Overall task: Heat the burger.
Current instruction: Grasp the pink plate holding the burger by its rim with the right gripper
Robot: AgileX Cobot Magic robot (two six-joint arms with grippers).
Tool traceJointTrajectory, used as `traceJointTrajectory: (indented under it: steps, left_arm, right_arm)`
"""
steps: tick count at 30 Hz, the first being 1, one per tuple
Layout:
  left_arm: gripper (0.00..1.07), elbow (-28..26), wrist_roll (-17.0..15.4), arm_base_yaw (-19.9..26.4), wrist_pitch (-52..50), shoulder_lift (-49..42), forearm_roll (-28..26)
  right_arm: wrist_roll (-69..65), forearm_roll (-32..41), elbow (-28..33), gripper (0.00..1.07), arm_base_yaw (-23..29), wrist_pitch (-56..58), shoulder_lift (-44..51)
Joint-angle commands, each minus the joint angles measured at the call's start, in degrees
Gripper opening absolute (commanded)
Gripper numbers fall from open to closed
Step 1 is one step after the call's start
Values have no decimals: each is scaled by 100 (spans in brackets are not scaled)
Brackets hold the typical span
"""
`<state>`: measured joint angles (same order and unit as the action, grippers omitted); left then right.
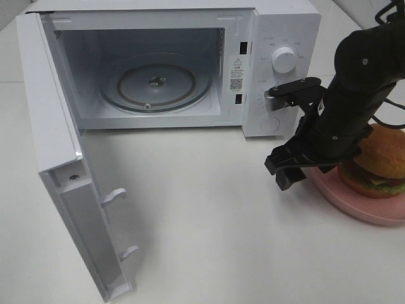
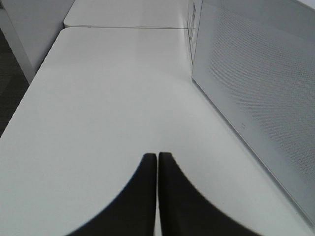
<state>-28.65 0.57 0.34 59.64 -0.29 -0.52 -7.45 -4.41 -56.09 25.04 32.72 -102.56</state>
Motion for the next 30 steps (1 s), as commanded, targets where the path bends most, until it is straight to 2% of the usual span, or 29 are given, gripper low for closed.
traceJointTrajectory:
  steps: [1, 5, 13, 25, 29, 30]
  left_arm:
    - [0, 17, -6, 17, -46, -97, -6]
    - [0, 17, -6, 17, -46, -97, -6]
    - [0, 17, -6, 17, -46, -97, -6]
    - [0, 17, -6, 17, -46, -97, -6]
    - [0, 17, -6, 17, -46, -97, -6]
    - [0, 17, -6, 17, -46, -97, -6]
  right_arm:
    - [-309, -258, 29, 80, 29, -6, 34]
    - [-510, -642, 29, 80, 6, -6, 34]
    - [-384, -424, 29, 74, 6, -74, -264]
    - [-304, -470, 29, 73, 6, -252, -825]
    - [-281, -481, 29, 68, 6, -286, -865]
    - [-281, -481, 29, 62, 6, -304, -865]
